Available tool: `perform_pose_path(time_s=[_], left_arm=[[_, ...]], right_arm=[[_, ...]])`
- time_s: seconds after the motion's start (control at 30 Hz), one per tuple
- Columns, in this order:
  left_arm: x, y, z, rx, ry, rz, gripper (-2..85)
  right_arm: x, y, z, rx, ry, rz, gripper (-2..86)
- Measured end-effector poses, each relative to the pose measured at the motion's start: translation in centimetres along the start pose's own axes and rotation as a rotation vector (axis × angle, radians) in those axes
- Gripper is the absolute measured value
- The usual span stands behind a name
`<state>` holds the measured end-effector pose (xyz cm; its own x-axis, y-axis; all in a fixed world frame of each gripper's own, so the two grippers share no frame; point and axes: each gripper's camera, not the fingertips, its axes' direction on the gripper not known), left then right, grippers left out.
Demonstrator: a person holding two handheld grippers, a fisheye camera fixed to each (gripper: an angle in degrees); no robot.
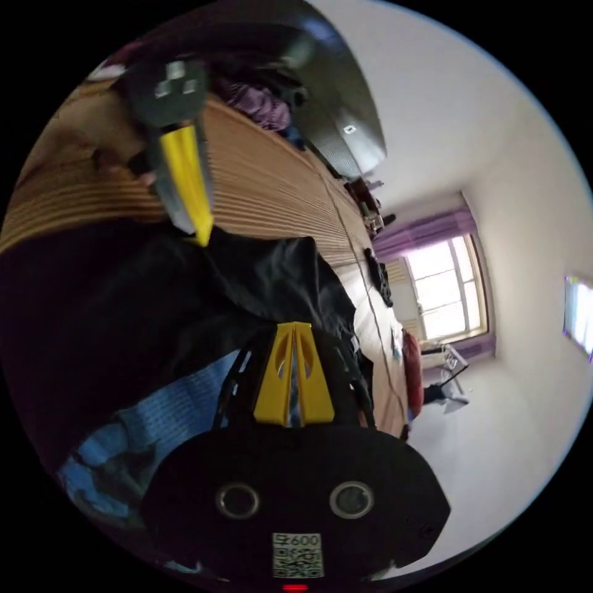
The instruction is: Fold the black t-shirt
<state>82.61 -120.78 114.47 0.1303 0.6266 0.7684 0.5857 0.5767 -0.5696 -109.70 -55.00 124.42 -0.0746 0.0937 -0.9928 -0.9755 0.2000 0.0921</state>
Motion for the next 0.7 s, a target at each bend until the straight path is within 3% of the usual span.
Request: perform_pose_path(time_s=[0.1, 0.17, 0.23, 0.33, 0.4, 0.57, 0.7], left_arm=[[0.2, 0.0, -0.1, 0.000, -0.003, 0.002, 0.7], [0.4, 0.0, -0.2, 0.000, -0.007, 0.004, 0.7], [0.5, 0.0, -0.2, 0.000, -0.005, 0.003, 0.7], [0.6, 0.0, -0.4, 0.001, -0.002, 0.002, 0.7], [0.8, 0.0, -0.5, 0.000, -0.006, 0.004, 0.7], [1.4, 0.0, -0.8, 0.000, -0.016, 0.009, 0.7], [1.6, 0.1, -1.0, 0.002, -0.010, 0.008, 0.7]], right_arm=[[6.2, -1.9, 3.0, -0.023, -0.073, 0.213, -0.8], [10.7, -2.6, 7.1, -0.146, -0.240, 0.370, -0.8], [12.5, -2.9, 9.0, -0.225, -0.343, 0.392, -0.8], [15.9, -3.6, 8.2, -0.355, -0.186, 0.515, -0.8], [17.1, -4.7, 5.5, -0.272, -0.159, 0.541, -0.9], [18.4, -14.8, 0.5, -0.004, -0.414, 0.472, -0.9], [19.0, -21.7, 3.3, -0.022, -0.544, 0.458, -0.9]])
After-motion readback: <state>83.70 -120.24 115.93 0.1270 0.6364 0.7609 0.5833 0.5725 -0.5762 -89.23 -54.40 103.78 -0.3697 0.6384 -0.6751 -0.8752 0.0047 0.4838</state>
